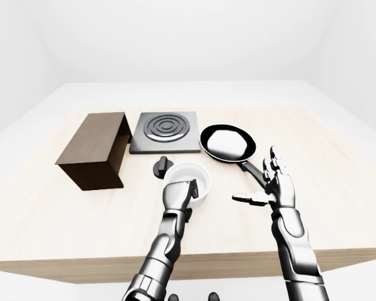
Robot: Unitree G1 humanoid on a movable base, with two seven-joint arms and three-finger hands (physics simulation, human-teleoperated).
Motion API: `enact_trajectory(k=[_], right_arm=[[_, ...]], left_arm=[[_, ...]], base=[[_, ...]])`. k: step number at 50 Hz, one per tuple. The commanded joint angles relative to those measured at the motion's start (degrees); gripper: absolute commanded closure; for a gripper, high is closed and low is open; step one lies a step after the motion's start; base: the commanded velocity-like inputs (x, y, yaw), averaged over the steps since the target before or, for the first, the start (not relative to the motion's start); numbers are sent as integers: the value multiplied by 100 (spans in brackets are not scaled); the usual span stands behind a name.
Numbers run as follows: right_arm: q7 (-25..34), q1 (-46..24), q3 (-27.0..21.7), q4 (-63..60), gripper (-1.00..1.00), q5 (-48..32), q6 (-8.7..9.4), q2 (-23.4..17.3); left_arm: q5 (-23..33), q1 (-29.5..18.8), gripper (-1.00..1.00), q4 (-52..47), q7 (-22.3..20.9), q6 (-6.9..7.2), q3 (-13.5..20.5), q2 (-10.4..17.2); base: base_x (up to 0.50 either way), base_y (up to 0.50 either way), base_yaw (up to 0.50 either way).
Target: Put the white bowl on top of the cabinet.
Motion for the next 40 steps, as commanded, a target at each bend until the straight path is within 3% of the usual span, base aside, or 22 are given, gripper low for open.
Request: enact_trajectory(k=[1,17,23,32,40], right_arm=[[5,39,6,-88,-100,5,44,10],[34,31,21,-20,-100,19,-22,14],[36,57,42,-55,-100,-1,-29,28],[46,116,76,-119,-100,-48,-40,56],[39,102,77,-94,-100,-56,-37,55]], left_arm=[[-63,287,100,292,52,0,-89,-26],[-49,279,100,255,38,0,-63,-21],[62,394,100,-220,-229,0,-118,2],[253,614,100,-1461,-1019,0,-121,85],[256,663,100,-1670,-1072,0,-103,85]], base=[[0,0,0],[0,0,0],[0,0,0],[0,0,0],[0,0,0]])
